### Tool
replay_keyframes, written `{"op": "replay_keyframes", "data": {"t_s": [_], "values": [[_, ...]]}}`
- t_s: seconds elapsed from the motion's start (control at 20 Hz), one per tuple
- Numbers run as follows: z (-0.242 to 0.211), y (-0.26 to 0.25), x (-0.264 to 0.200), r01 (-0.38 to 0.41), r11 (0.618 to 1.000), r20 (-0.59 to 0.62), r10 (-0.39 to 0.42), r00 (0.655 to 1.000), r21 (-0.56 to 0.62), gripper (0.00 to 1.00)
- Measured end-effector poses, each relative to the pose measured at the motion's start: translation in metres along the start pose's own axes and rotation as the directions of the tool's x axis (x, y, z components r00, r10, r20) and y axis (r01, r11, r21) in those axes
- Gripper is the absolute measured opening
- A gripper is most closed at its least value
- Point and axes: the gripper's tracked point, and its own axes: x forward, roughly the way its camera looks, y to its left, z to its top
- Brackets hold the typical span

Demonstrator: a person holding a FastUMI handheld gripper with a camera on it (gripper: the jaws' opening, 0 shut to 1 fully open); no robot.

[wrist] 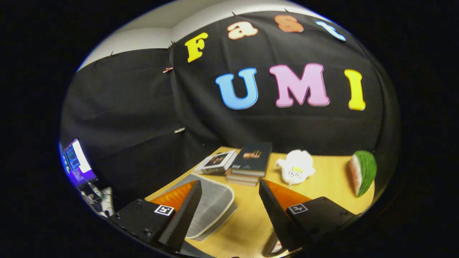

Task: Open the storage box then place both shoes into the box .Put the left shoe in first, then the right shoe, with the right side of both shoes facing outward in a uniform manner.

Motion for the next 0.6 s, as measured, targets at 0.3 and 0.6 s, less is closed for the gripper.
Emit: {"op": "replay_keyframes", "data": {"t_s": [0.3, 0.6], "values": [[-0.101, -0.005, 0.041, -0.149, 0.871, -0.216, 0.277, 0.936, 0.469, 0.98], [-0.167, -0.005, 0.067, -0.091, 0.647, -0.231, 0.395, 0.889, 0.757, 0.98]]}}
